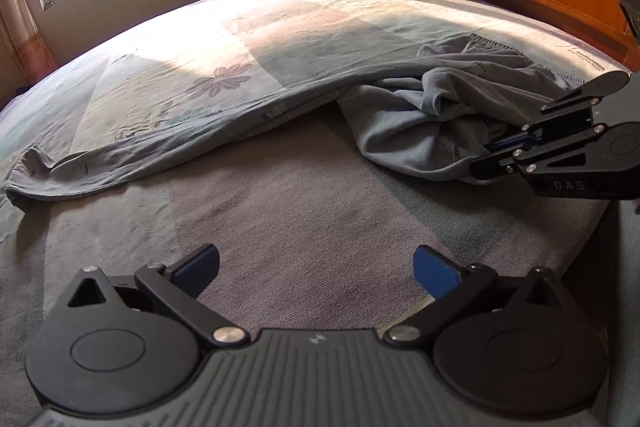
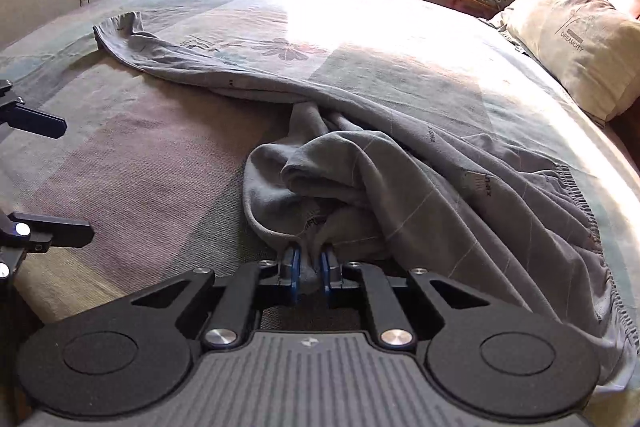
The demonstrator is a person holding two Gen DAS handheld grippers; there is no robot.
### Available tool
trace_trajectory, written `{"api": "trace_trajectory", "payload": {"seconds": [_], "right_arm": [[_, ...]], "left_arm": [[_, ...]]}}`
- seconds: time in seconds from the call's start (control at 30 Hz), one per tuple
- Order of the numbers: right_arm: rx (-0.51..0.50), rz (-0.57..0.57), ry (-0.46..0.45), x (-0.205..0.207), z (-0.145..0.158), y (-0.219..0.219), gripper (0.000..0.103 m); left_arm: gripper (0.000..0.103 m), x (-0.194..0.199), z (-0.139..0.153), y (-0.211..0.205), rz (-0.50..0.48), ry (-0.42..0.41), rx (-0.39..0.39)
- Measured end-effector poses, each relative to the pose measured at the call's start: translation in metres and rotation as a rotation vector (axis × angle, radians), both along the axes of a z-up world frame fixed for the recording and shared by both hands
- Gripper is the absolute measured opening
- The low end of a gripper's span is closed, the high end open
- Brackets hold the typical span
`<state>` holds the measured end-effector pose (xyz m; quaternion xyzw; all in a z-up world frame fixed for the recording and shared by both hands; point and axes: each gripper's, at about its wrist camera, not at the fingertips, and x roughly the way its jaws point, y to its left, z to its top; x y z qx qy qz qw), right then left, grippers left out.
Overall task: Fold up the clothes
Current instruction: 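Grasp the bunched sweatpants fabric with the right tool, then pull the grey sweatpants leg straight along the bed with the right tool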
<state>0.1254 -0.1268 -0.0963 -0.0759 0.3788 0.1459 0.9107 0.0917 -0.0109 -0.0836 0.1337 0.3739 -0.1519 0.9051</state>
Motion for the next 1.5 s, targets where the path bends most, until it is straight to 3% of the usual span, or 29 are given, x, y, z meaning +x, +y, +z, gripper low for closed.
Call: {"api": "trace_trajectory", "payload": {"seconds": [0.2, 0.37, 0.57, 0.83, 0.93, 1.1, 1.27, 1.4, 1.5], "right_arm": [[0.112, 0.066, 0.032, -0.020, 0.025, -0.014, 0.016], [0.213, 0.062, -0.020, -0.008, 0.057, -0.047, 0.025], [0.137, 0.059, -0.053, 0.055, 0.070, -0.064, 0.024], [0.128, 0.026, 0.082, 0.162, 0.027, -0.083, 0.015], [0.114, 0.063, 0.145, 0.159, 0.003, -0.083, 0.014], [0.117, 0.100, 0.114, 0.126, -0.006, -0.083, 0.015], [0.152, 0.149, 0.143, 0.137, 0.016, -0.101, 0.014], [0.045, 0.187, 0.055, 0.157, 0.040, -0.122, 0.015], [-0.040, 0.242, 0.049, 0.189, 0.040, -0.139, 0.020]], "left_arm": [[0.103, 0.001, 0.007, 0.002, 0.021, -0.012, -0.009], [0.103, 0.008, 0.007, 0.002, 0.037, -0.006, -0.031], [0.103, 0.034, 0.004, -0.004, 0.043, 0.003, -0.046], [0.102, 0.104, 0.009, -0.023, 0.014, -0.044, -0.026], [0.103, 0.133, 0.012, -0.032, 0.006, -0.074, -0.043], [0.103, 0.164, 0.002, -0.052, -0.060, -0.097, -0.107], [0.103, 0.181, -0.035, -0.058, -0.050, 0.043, -0.195], [0.102, 0.169, -0.037, -0.049, -0.011, 0.057, -0.221], [0.102, 0.160, -0.038, -0.043, 0.018, 0.067, -0.240]]}}
